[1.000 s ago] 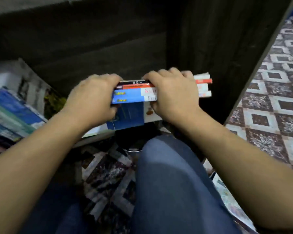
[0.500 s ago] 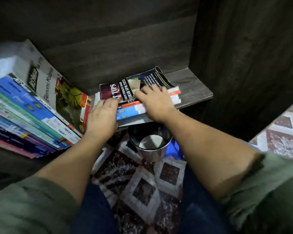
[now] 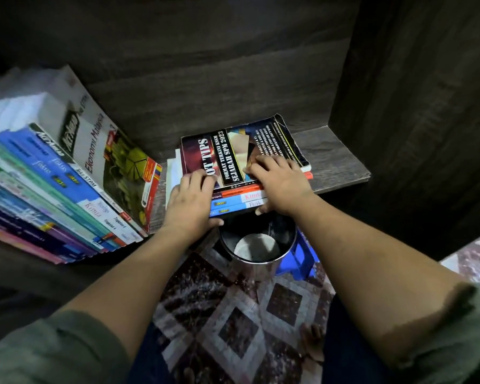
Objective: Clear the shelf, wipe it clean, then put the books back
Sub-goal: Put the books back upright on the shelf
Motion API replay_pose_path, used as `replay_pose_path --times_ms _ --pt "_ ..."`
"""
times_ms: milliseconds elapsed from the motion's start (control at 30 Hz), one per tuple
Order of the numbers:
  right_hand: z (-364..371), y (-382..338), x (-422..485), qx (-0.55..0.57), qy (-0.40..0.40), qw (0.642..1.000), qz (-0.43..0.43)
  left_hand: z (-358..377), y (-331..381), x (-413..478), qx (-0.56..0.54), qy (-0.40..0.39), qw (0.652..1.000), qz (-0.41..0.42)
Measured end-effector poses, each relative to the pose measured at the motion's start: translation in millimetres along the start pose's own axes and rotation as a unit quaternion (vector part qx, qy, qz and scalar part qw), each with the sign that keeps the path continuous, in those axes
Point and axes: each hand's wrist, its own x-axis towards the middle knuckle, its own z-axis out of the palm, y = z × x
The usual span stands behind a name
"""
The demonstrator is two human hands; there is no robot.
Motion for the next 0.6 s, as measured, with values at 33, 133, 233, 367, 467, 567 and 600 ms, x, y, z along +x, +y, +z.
replay_pose_path --times_ms 33,133,233,367,467,567,600 --pt "-1 -3 0 -0.003 -0.001 1.0 0.009 -3 0 -1 0.021 -0.011 1.0 -0.009" --pt "-4 -18 1 -0.024 -0.002 1.0 0.019 -20 -7 -4 0.056 -0.062 0.995 -0.051" --pt "0 -37 0 -0.016 0.006 0.999 -0.04 -60 -15 -9 0.063 -0.047 0.993 -0.093" --pt "5 -47 2 0.006 -0.007 0.997 -0.076 -122 -32 -25 0.084 0.143 0.98 -0.111" --pt "5 -47 7 -0.005 -0.031 0.997 -0.075 -155 -52 -42 0.097 0.256 0.947 -0.167" --pt "5 -49 9 0.006 -0.039 0.997 -0.062 -162 -71 -57 0.091 0.301 0.92 -0.234" --pt "5 -49 9 0.007 -0.038 0.998 -0.057 -158 -77 -60 0.082 0.296 0.921 -0.24"
